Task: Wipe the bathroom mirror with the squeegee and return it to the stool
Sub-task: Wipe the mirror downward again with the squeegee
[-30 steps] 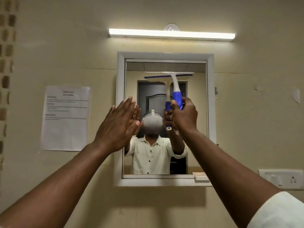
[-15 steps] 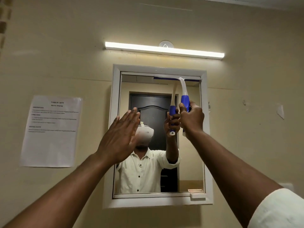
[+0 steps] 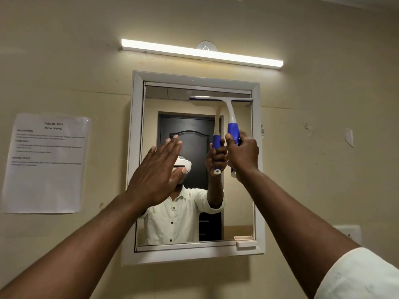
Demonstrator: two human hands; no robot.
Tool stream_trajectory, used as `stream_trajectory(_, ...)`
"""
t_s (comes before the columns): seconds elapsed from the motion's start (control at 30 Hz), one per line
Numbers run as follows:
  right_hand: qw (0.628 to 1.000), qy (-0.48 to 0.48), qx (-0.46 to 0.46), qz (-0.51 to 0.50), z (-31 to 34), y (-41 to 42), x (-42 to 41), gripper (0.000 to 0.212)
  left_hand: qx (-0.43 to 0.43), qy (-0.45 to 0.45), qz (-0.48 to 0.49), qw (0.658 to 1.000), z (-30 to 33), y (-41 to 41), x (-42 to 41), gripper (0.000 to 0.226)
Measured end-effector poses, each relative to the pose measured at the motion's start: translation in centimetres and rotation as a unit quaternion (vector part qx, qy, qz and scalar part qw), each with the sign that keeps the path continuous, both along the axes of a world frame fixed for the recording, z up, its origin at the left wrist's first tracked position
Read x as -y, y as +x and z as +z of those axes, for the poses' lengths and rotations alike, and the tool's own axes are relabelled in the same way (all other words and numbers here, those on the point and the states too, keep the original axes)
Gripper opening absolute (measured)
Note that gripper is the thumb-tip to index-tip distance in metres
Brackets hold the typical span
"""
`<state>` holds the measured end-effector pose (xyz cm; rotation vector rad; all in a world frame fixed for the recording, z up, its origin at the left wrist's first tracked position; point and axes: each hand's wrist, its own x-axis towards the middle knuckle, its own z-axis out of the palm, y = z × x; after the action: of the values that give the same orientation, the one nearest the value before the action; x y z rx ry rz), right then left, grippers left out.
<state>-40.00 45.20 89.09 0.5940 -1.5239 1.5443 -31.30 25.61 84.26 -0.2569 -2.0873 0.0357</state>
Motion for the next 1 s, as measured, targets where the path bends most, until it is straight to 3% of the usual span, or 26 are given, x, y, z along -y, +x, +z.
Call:
stream_trajectory(0.57, 0.999, 0.020, 0.024, -0.007, -6.5, 1.3, -1.2, 0.021, 0.044, 0.009, -0.003, 0.999, -3.9, 0.8, -1.9, 0.063)
stream_trajectory(1.0, 0.998, 0.022, 0.064, 0.014, -11.9, 2.0, -1.9, 0.023, 0.095, 0.027, 0.023, 0.995, -7.5, 1.6, -2.3, 0.063)
